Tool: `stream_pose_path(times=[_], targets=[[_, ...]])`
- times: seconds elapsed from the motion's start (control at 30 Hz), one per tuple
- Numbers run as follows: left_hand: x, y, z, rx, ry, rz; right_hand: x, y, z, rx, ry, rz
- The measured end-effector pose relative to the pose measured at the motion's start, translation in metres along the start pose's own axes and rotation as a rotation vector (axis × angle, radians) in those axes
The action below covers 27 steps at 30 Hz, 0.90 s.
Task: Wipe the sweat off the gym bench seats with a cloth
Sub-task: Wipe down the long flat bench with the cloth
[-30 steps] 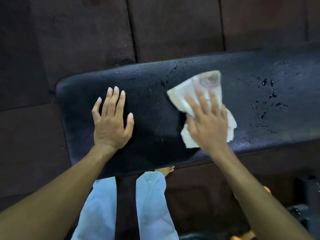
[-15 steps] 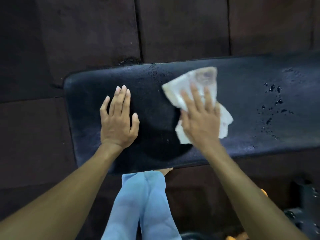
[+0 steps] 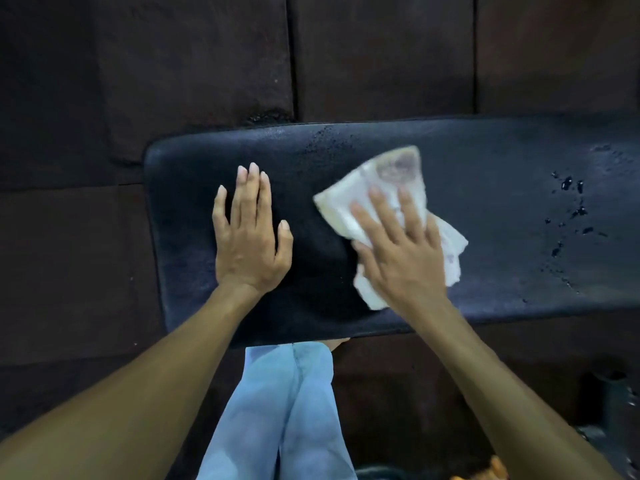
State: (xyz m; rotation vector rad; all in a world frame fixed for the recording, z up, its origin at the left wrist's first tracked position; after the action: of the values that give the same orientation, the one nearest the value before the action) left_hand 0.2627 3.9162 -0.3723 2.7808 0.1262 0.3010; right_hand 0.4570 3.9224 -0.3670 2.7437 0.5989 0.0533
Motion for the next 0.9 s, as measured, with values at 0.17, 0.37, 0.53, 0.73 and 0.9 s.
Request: stream_pose_path(times=[0.17, 0.37, 0.53, 0.73, 0.9], targets=[[0.001, -0.001, -0.001, 0.015, 0.014, 0.019, 0.015, 0.006, -0.001, 0.04, -0.134, 0.313], [0.001, -0.001, -0.002, 0.022, 0.025, 0.019, -0.01, -0.071, -0.025, 0.056, -0.074, 0.087], [0.002, 0.0, -0.001, 0.024, 0.019, 0.035, 0.055, -0.141, -0.036, -0.127, -0.272, 0.317], [0.001, 0.0, -0.001, 0.03, 0.023, 0.029, 0.074, -0.037, -0.018, 0.003, -0.303, 0.572], [0.002, 0.0, -0.002, 0.05, 0.024, 0.038, -0.015, -0.032, -0.007, 0.036, -0.139, 0.2]])
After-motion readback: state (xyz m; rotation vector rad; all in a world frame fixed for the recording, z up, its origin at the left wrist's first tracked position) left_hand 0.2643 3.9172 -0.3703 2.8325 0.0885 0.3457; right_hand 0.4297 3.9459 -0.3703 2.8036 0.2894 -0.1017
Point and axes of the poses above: each hand's wrist, its own y-axis away from the middle knuckle, its own z-axis out of the palm, x = y × z, the point moved 10 cm from there along -y, towards the middle knuckle, and after that the axes turned 13 degrees about -x, right-handed, at the moved point
